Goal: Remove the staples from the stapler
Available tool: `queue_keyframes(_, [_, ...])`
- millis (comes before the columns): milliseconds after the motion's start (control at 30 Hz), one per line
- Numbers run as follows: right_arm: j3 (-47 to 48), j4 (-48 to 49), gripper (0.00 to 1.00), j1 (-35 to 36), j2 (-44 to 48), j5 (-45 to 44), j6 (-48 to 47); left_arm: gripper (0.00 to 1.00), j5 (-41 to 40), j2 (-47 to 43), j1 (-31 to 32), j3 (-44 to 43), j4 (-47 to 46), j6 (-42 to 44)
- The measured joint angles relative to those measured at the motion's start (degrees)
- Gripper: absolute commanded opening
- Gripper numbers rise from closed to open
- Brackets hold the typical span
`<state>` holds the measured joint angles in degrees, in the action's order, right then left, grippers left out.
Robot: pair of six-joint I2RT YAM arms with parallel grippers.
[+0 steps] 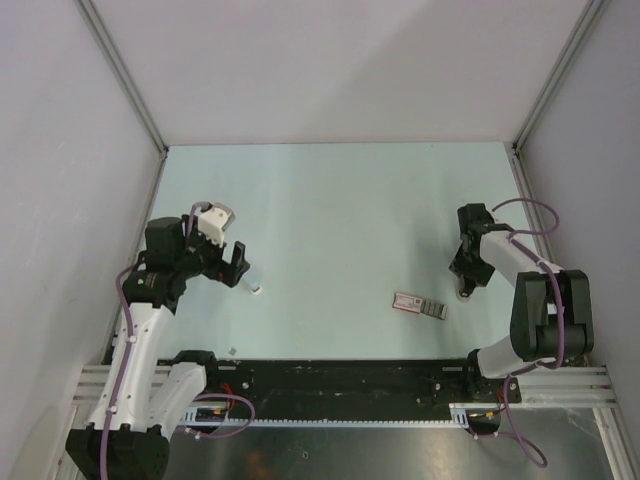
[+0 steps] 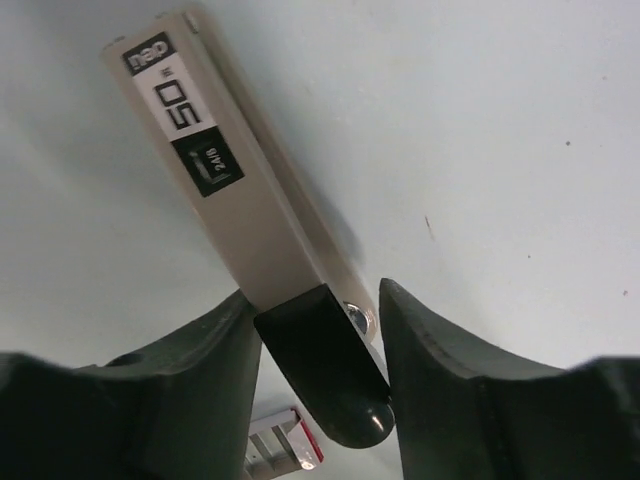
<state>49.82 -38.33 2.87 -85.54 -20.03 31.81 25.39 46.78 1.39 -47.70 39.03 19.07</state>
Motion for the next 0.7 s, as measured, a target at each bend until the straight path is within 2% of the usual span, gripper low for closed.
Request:
queue_keyframes(267, [0.0,2.0,0.21,0.3,-0.1,1.2,-0.3,0.99,-0.9,-2.5,0.1,1.4,0.1,0.7])
queue_keyframes(433, [0.0,2.6,0.08,2.5,0.3,0.1,-0.3,1.0,-1.0,-3.0,0.1,1.5,0.1,0.9])
queue_keyframes(700, [0.6,3.4,0.05,13.3,5.2,0.8,4.8,1.0,-1.0,-3.0,0.1,1.5,0.1,0.7])
